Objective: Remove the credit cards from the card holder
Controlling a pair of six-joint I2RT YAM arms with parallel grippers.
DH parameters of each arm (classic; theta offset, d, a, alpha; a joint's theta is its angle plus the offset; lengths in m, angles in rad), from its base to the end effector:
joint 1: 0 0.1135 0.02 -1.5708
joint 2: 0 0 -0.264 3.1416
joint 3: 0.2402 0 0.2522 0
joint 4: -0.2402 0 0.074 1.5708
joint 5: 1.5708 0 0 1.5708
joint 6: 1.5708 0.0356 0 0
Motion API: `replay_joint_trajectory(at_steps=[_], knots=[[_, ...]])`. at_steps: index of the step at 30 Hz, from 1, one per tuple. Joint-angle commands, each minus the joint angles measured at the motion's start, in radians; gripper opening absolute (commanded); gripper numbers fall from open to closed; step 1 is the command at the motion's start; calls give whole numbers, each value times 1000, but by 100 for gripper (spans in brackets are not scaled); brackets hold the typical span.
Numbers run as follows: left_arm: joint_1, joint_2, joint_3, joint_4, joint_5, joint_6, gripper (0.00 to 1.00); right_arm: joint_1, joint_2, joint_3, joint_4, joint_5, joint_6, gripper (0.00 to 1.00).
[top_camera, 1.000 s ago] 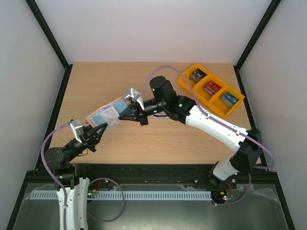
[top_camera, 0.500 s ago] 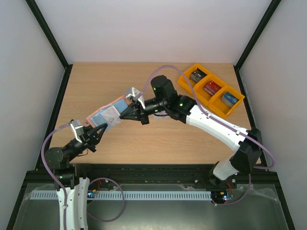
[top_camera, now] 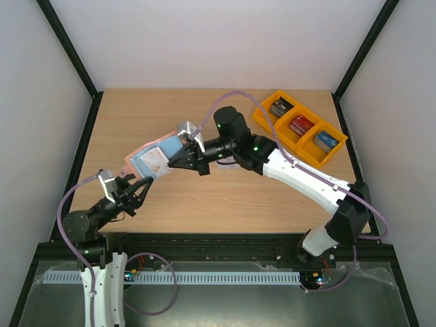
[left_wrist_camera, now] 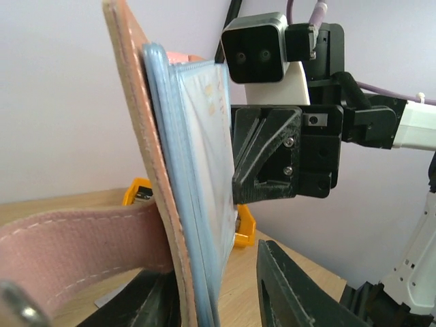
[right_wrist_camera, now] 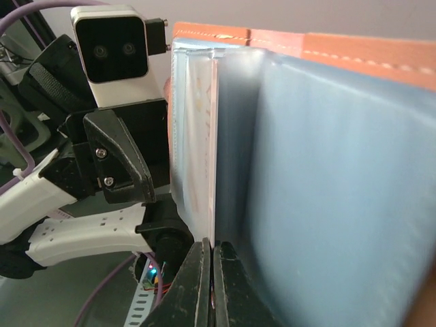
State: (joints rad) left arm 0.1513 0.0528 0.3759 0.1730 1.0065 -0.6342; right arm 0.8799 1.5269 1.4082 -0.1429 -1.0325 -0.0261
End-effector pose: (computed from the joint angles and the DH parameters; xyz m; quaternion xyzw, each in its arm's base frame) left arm 0.0554 -0.0220 0.3064 0.2112 0.5728 -0.4196 0.6717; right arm 0.1981 0.2876 0.3840 -0.5722 0.4888 0.5757 0.3198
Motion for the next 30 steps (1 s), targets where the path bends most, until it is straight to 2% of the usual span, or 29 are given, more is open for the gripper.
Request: replay_joint_trajectory(at_steps=[1, 3, 6, 7, 15, 30], knots=[[3, -4, -6, 49, 2, -35, 34, 21, 25, 14, 24, -3, -5, 2], [3, -4, -7, 46, 2, -35, 27, 27, 30, 24, 6, 0, -17, 2], [3, -4, -7, 33, -11, -18, 5, 30, 27, 30, 2, -11, -27, 2], [4, -7, -6, 31, -14, -14, 3, 30, 24, 31, -1, -12, -31, 2], [4, -16, 7, -12, -31, 20, 2, 6, 1, 19, -49, 18, -78, 2], [3, -18, 8, -26, -43, 21, 2, -27, -42, -26, 3, 32, -44, 1]])
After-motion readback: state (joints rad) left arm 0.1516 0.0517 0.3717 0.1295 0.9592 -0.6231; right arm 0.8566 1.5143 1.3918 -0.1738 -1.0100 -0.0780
